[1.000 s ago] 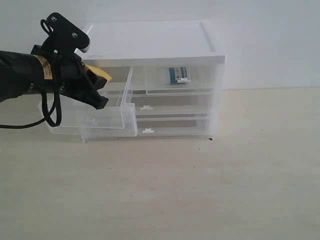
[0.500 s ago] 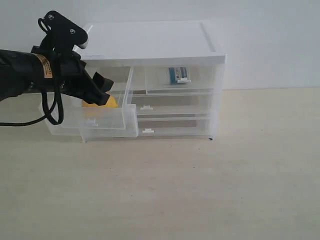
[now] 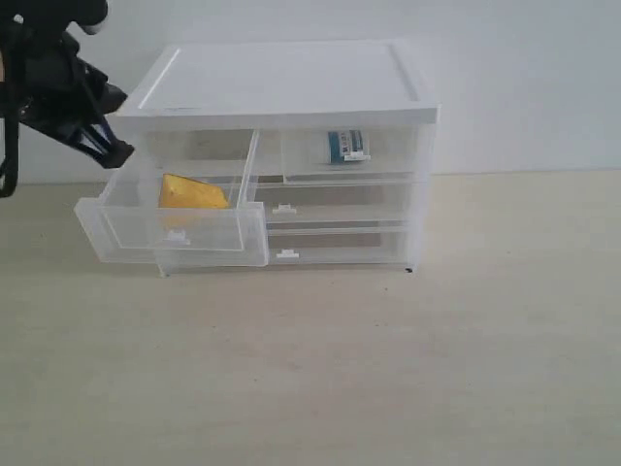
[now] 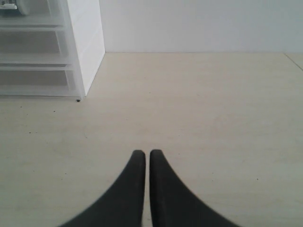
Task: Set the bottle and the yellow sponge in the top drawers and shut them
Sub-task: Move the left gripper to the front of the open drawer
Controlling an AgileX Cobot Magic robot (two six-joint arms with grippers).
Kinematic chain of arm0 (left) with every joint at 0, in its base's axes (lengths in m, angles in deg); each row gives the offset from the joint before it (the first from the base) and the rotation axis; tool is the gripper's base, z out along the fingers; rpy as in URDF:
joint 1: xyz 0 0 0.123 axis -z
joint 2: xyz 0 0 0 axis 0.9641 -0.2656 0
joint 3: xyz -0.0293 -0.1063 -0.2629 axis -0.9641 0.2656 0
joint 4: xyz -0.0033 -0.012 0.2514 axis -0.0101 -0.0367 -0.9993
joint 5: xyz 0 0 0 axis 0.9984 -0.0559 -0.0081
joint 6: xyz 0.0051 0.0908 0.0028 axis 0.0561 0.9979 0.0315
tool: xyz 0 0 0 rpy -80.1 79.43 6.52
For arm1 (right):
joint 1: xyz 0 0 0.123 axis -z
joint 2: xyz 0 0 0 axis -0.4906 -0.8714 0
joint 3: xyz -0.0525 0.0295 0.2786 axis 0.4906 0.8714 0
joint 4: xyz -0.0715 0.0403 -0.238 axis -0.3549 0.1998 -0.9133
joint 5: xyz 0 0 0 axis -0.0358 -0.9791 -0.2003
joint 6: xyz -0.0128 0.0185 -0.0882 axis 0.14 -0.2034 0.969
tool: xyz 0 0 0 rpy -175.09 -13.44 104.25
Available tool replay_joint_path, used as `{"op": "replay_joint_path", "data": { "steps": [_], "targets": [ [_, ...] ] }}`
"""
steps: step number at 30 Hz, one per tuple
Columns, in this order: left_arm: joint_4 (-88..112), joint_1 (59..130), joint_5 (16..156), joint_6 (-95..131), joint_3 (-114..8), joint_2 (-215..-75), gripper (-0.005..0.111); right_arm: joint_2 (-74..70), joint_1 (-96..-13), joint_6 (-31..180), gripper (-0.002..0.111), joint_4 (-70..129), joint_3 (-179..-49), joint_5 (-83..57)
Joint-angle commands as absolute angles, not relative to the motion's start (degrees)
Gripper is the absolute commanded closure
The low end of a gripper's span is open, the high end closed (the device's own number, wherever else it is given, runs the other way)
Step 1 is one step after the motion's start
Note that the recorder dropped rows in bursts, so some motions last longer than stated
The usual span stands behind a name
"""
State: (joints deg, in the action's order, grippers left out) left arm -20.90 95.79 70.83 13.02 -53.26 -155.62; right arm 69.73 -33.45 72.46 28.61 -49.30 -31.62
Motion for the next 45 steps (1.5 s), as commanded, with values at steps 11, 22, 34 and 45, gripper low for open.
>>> {"op": "replay_joint_path", "data": {
  "steps": [11,22,34,45],
  "targets": [
    [-14.1,95.7,92.2,20.7,-32.6,-139.3,0.102,70.0,-33.3,72.6,0.107,28.7,-49.0,-31.2],
    [-0.4,96.0,66.5,48.2,-33.0,-141.8,0.102,70.0,-33.3,72.6,0.107,28.7,-49.0,-31.2],
    [72.8,95.9,69.9,108.2,-36.1,-133.7,0.102,70.0,-33.3,72.6,0.107,28.7,-49.0,-31.2],
    [47.2,95.9,42.5,93.9,-53.4,-147.8,0.102,70.0,-33.3,72.6,0.107,28.7,-49.0,-31.2]
  ]
}}
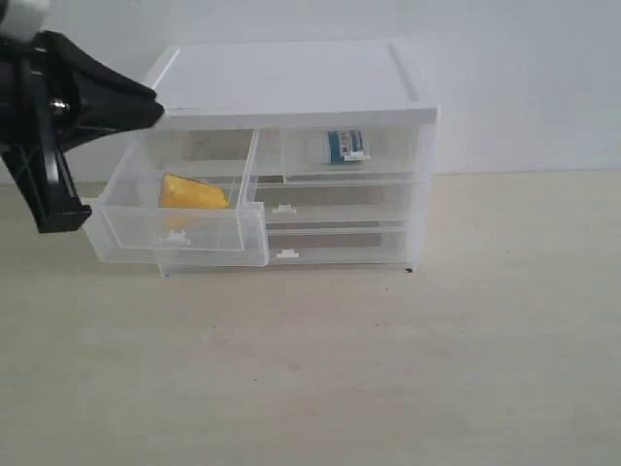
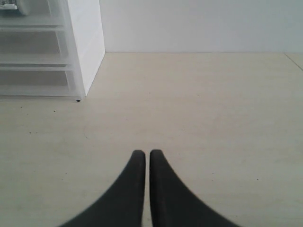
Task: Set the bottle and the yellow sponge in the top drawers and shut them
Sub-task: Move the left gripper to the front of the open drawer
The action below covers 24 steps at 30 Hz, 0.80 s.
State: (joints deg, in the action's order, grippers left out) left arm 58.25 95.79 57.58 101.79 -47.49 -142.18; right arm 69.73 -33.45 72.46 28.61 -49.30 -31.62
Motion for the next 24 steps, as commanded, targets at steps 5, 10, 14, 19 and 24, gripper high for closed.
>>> {"op": "replay_joint_path", "data": {
  "steps": [5,10,14,19,24],
  "targets": [
    [43.3,95.9,29.3,89.7,-58.8,-152.7,0.102,70.0,-33.3,72.6,0.107,28.7,-49.0,-31.2],
    [28.9,95.9,16.1,79.5,-66.9,-156.9,0.102,70.0,-33.3,72.6,0.107,28.7,-49.0,-31.2],
    [23.9,95.9,16.1,79.2,-72.6,-160.1,0.102,70.0,-33.3,72.6,0.107,28.7,-49.0,-31.2],
    [15.2,95.9,16.1,86.9,-75.5,-163.2,0.102,70.0,-33.3,72.6,0.107,28.7,-49.0,-31.2],
    [10.0,95.9,16.1,89.2,-76.0,-167.2,0.102,70.0,-33.3,72.6,0.107,28.7,-49.0,-31.2]
  ]
}}
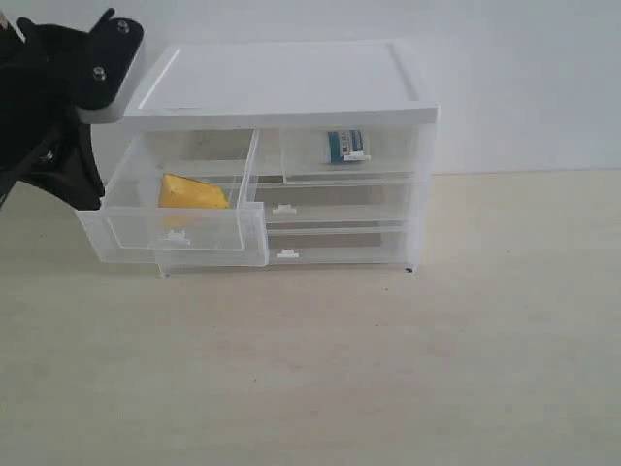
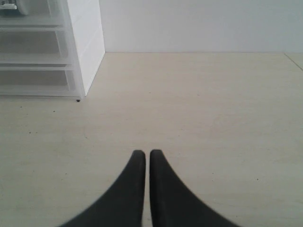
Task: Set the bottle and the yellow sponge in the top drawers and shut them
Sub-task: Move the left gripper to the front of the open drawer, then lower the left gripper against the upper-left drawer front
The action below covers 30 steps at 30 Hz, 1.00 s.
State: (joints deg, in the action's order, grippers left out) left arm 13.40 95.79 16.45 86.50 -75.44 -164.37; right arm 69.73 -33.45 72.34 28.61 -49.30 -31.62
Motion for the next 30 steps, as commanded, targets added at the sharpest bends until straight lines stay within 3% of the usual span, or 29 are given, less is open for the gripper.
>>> {"op": "replay_joint_path", "data": {
  "steps": [1,3,8,14,30],
  "targets": [
    [10.3,95.9,16.1,89.1,-76.1,-167.8,0.101,70.0,-33.3,72.6,0.107,28.7,-49.0,-31.2],
    [12.2,95.9,16.5,89.1,-76.2,-168.5,0.092,70.0,-33.3,72.6,0.107,28.7,-49.0,-31.2],
    [15.3,95.9,20.5,91.7,-76.2,-168.7,0.046,70.0,-33.3,72.6,0.107,28.7,-49.0,-31.2],
    [15.3,95.9,23.3,93.2,-76.2,-168.9,0.057,70.0,-33.3,72.6,0.107,28.7,-49.0,-31.2],
    [15.4,95.9,26.7,93.2,-76.2,-174.4,0.059,70.0,-33.3,72.6,0.107,28.7,-49.0,-31.2]
  ]
}}
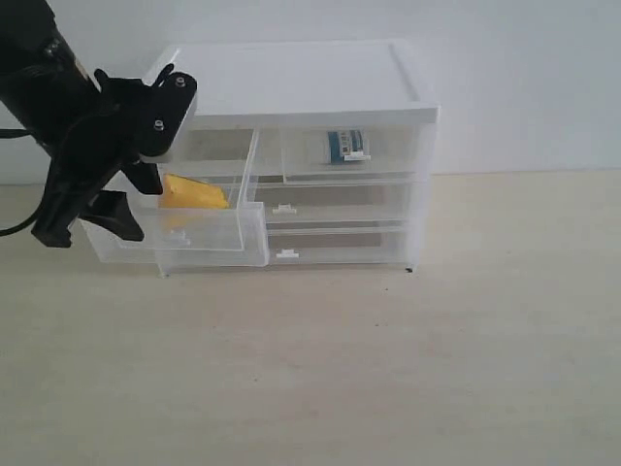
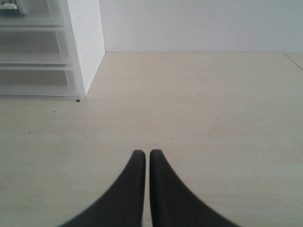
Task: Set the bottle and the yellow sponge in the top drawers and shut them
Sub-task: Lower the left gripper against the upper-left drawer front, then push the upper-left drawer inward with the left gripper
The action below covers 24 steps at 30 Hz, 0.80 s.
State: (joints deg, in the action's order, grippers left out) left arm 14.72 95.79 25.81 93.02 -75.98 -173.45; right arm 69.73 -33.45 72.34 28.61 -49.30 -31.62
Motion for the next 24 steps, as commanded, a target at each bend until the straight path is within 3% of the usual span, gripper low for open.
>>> {"op": "replay_joint_path", "data": {
  "steps": [1,5,8,24],
  "targets": [
    [15.4,95.9,26.7,93.2,-76.2,-174.8,0.061,70.0,-33.3,72.6,0.107,28.7,-49.0,-31.2],
    [15.4,95.9,28.5,93.2,-76.2,-175.1,0.078,70.0,-33.3,72.6,0.107,28.7,-49.0,-31.2],
    [15.4,95.9,30.2,92.9,-76.2,-175.4,0.101,70.0,-33.3,72.6,0.107,28.7,-49.0,-31.2],
    [26.0,95.9,27.9,90.4,-80.8,-175.5,0.102,70.0,-33.3,72.6,0.107,28.7,-49.0,-31.2]
  ]
}}
